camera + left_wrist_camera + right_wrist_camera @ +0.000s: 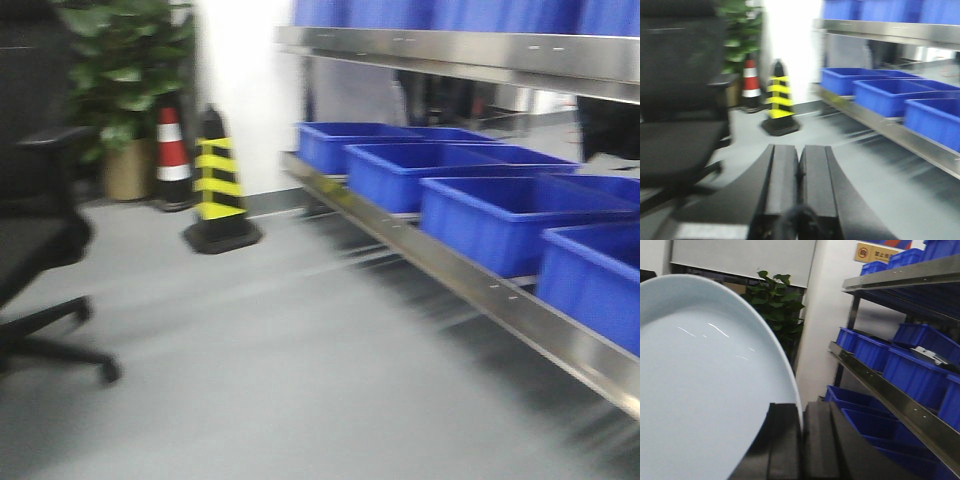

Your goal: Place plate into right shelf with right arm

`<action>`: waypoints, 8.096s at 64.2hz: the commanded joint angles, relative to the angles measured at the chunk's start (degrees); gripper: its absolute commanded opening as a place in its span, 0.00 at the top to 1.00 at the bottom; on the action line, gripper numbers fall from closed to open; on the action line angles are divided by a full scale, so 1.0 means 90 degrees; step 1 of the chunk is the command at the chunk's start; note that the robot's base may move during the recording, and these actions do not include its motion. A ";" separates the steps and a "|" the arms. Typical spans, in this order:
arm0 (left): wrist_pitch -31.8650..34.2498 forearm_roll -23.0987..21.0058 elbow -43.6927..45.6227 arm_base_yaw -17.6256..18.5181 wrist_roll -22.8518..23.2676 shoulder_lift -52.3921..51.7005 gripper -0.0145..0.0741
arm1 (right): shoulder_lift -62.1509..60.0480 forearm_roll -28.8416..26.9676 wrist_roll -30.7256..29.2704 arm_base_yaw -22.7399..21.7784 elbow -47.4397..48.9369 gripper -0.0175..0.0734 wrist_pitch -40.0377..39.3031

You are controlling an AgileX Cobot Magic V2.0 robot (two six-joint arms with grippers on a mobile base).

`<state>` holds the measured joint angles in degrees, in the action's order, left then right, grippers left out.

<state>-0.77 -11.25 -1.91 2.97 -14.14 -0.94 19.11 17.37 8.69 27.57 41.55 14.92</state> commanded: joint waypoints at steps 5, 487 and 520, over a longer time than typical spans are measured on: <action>0.0565 -0.0014 -0.0060 -0.0008 0.0016 -0.0074 0.89 | 0.0071 0.0113 -0.0022 0.0004 0.0198 0.75 -0.0562; 0.0565 -0.0014 -0.0048 0.0007 0.0016 -0.0074 0.89 | -0.2245 -0.2465 -0.1611 -0.3186 -0.4594 0.75 -0.1334; 0.0565 -0.0014 -0.0048 0.0007 0.0016 -0.0074 0.89 | -0.2274 -0.2203 -0.1494 -0.3179 -0.4758 0.75 -0.1562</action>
<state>-0.77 -11.25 -1.91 2.97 -14.14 -0.94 -0.49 -1.55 -4.80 -0.77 -1.71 6.82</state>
